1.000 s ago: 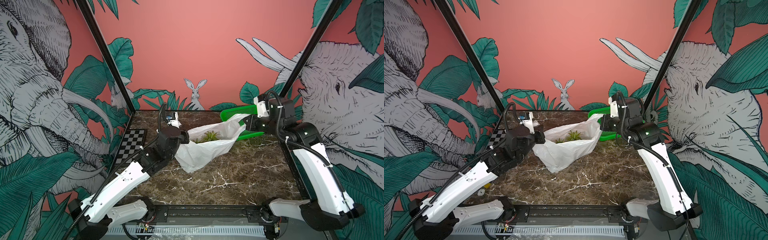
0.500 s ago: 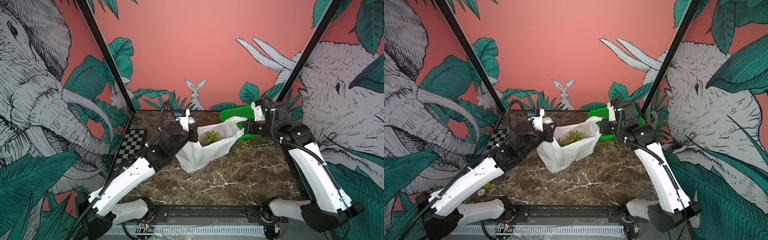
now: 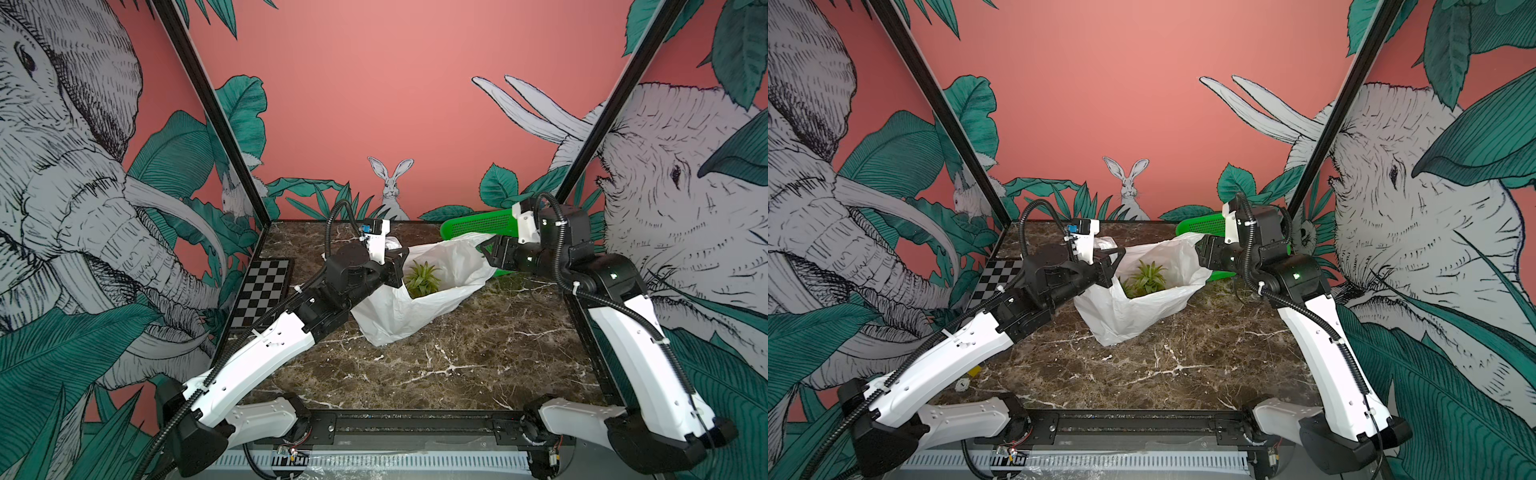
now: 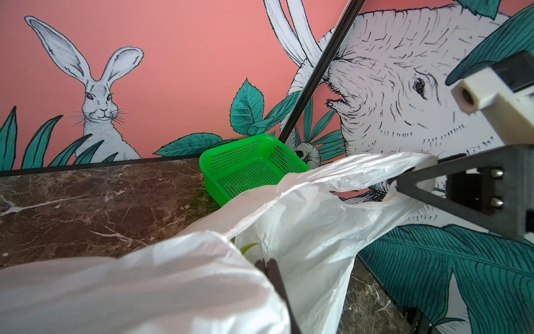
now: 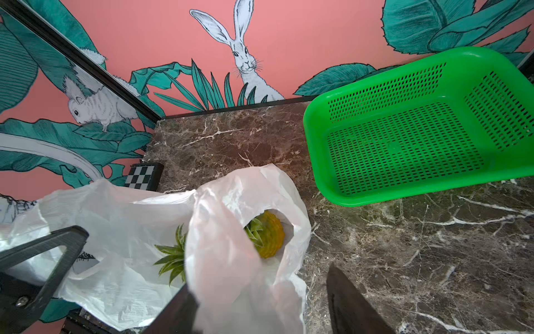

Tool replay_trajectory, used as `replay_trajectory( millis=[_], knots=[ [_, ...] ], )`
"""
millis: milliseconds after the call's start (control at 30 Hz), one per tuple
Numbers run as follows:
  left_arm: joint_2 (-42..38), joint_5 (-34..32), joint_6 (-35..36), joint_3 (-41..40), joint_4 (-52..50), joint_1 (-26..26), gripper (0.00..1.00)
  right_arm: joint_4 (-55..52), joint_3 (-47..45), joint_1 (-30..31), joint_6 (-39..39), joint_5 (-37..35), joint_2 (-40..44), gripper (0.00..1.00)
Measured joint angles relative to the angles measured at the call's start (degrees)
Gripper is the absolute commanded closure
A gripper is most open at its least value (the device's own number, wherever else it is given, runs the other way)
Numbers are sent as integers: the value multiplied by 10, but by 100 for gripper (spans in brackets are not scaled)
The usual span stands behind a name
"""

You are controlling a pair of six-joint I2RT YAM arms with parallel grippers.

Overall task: Place the pineapple into a plastic bag & tie a knot
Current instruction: Adjust the plastic bag at the center of the board, then cross the plastic bag at the center of the board.

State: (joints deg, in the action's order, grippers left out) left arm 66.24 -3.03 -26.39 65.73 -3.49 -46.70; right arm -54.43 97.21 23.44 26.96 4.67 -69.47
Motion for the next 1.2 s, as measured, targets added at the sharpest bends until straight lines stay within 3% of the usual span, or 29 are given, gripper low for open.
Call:
replay_trajectory(
  millis=[133,333,500,667,900,1200],
  knots=[
    [-10,-4,-4,0,0,0,46,-3,44,0,0,0,16,32],
    [-25,-17,-7,17,-33,0,1,-2,127,2,-8,50,4,27],
    [-25,-17,-23,78,-110,0,1,-3,177,55,-20,106,-46,23],
    [-32,7,-50,122,-180,0,1,6,160,129,-26,135,-102,22],
    [-100,14,-73,113,-203,0,1,27,104,177,-27,157,-135,19],
    [-199,-56,-83,61,-174,0,1,50,129,219,-36,173,-193,17]
  ],
)
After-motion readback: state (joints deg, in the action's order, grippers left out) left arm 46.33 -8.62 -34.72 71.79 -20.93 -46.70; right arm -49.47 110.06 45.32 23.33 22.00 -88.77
